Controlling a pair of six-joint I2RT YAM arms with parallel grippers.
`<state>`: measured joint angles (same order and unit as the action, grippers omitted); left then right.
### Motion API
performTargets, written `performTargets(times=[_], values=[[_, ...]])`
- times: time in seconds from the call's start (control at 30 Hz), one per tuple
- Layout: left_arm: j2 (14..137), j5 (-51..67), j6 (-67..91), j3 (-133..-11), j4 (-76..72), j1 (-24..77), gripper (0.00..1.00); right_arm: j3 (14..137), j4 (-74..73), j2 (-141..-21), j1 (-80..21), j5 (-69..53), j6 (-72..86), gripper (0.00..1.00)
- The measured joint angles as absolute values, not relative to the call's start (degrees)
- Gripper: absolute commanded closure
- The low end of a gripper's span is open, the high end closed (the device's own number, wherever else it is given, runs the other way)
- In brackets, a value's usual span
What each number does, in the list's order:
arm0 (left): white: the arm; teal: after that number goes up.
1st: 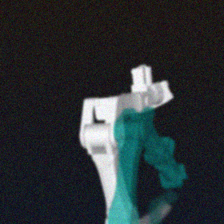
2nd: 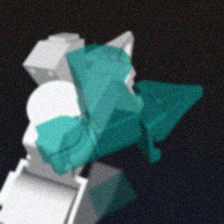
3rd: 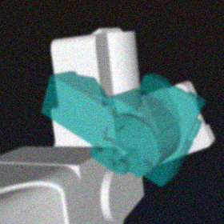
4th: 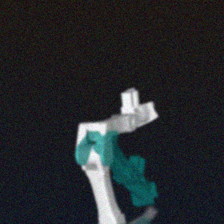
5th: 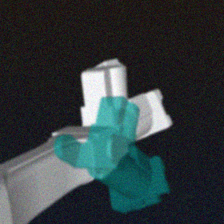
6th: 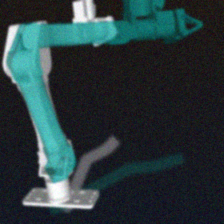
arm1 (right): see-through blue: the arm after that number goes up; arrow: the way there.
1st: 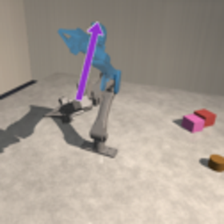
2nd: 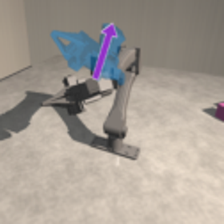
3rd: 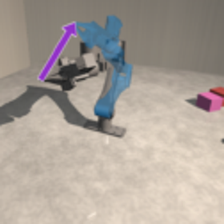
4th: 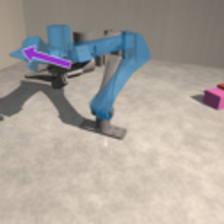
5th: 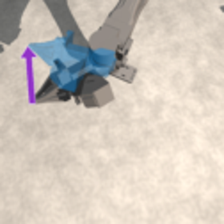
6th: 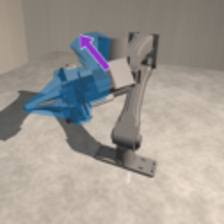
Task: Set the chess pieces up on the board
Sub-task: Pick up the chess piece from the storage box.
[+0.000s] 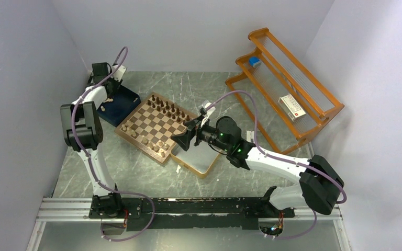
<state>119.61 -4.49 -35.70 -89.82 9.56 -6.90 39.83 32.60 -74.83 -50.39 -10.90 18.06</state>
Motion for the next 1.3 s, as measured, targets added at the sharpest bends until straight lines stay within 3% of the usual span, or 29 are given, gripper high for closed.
performTargets(times=[0.33, 0.87, 1.3], values=[[119.63, -3.29, -47.13, -82.59, 5.93, -7.55, 0.55, 40.40, 31.81, -74.83, -50.39, -10.85, 17.96, 0.00], [123.61, -2.22, -54.00, -84.07, 5.91, -7.55, 0.60, 40.40, 31.81, -75.07, -50.39, -9.74, 17.72, 0.00], [126.30, -2.33, -55.55, -87.39, 6.92, -5.85, 0.85, 40.38, 32.51, -75.18, -50.39, -9.23, 17.43, 0.00]])
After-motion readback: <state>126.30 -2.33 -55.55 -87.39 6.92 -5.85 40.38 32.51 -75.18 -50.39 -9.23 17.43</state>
